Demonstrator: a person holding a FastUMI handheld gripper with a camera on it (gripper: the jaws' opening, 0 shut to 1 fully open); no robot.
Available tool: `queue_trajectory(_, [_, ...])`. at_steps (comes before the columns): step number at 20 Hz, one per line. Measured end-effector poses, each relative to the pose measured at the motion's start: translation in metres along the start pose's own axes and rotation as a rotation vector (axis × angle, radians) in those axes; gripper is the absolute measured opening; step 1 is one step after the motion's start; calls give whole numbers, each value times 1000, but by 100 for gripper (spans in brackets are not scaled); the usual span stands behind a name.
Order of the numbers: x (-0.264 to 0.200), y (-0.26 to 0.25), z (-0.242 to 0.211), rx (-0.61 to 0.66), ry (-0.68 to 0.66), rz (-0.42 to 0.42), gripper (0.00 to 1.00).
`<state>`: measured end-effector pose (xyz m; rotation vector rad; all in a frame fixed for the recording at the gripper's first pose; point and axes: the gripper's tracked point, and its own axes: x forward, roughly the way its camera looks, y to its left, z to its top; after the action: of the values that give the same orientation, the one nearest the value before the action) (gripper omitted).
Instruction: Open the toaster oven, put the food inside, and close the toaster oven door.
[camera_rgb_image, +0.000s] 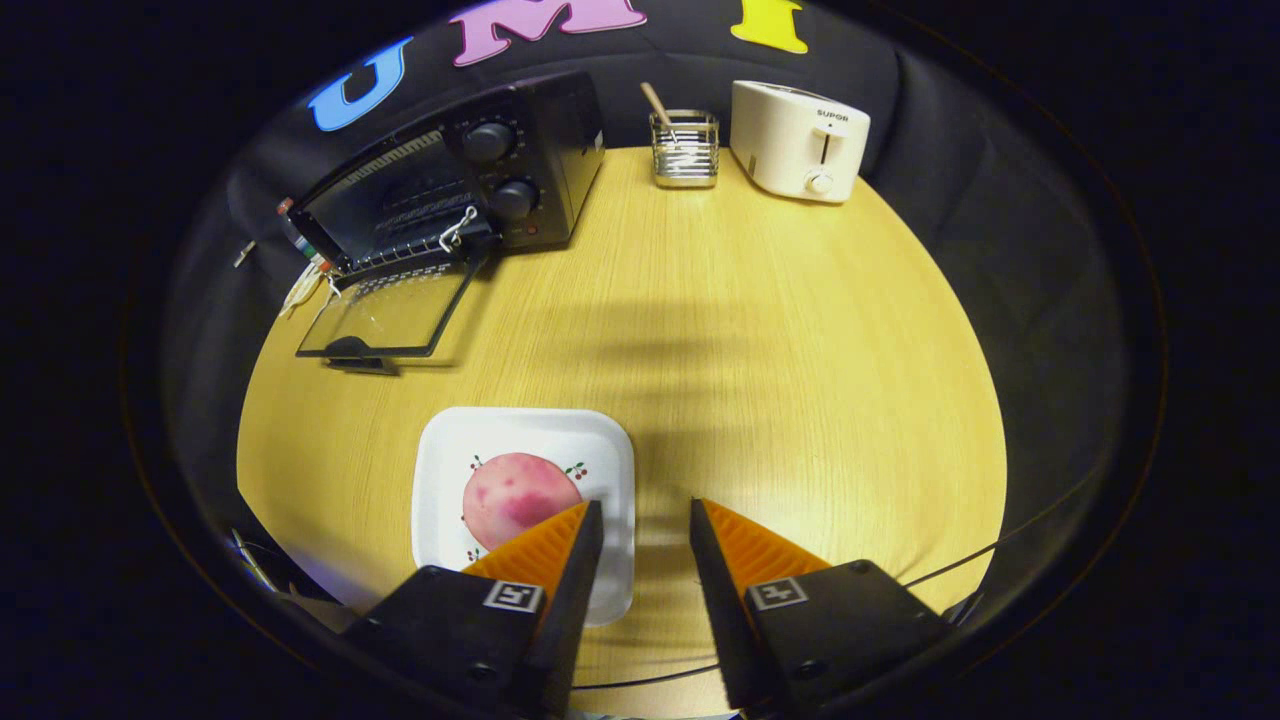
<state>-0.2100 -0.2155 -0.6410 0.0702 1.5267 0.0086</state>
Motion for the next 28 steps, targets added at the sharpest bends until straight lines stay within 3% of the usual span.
queue_trajectory(2, [10,-1,-2,-3,55,8,44])
queue_trajectory(6, [18,2,-11,-23,166,22,45])
queue_trajectory(10, [13,11,-15,58,265,44,47])
queue_trajectory(12, [17,13,-17,69,303,43,15])
queue_trajectory(13, [21,14,-15,70,307,45,19])
queue_trajectory(20, [23,14,-19,127,433,146,15])
queue_trajectory(21, [19,15,-18,156,452,171,5])
queue_trajectory(24, [19,14,-18,168,465,210,5])
queue_trajectory(28, [15,20,-21,215,461,350,5])
